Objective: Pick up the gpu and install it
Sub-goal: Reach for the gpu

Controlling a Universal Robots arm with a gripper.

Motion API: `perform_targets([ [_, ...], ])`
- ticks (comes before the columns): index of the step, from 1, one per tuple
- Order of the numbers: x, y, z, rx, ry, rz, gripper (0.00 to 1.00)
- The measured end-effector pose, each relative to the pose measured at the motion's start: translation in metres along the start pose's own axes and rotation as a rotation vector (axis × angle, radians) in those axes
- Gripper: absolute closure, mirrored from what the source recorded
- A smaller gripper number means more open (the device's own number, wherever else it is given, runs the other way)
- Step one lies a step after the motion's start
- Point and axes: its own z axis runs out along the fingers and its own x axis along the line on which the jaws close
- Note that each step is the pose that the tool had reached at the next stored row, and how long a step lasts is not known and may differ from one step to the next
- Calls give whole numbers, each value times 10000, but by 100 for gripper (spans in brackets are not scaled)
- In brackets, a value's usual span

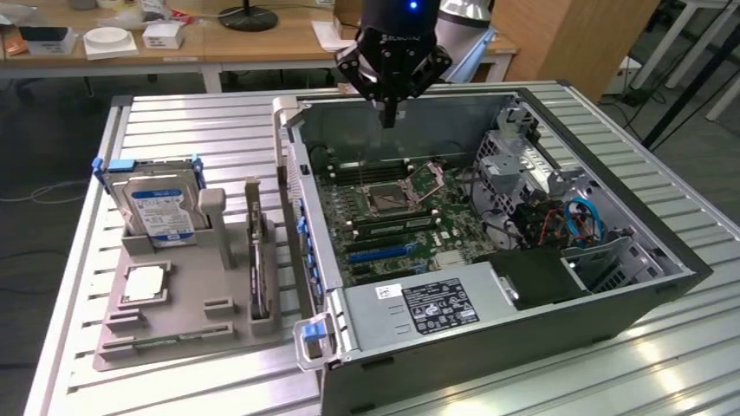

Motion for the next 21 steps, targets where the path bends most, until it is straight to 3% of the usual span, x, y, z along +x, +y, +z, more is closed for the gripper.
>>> perform_targets([
  [21, 152, -11, -9, 0, 0, 3, 89],
])
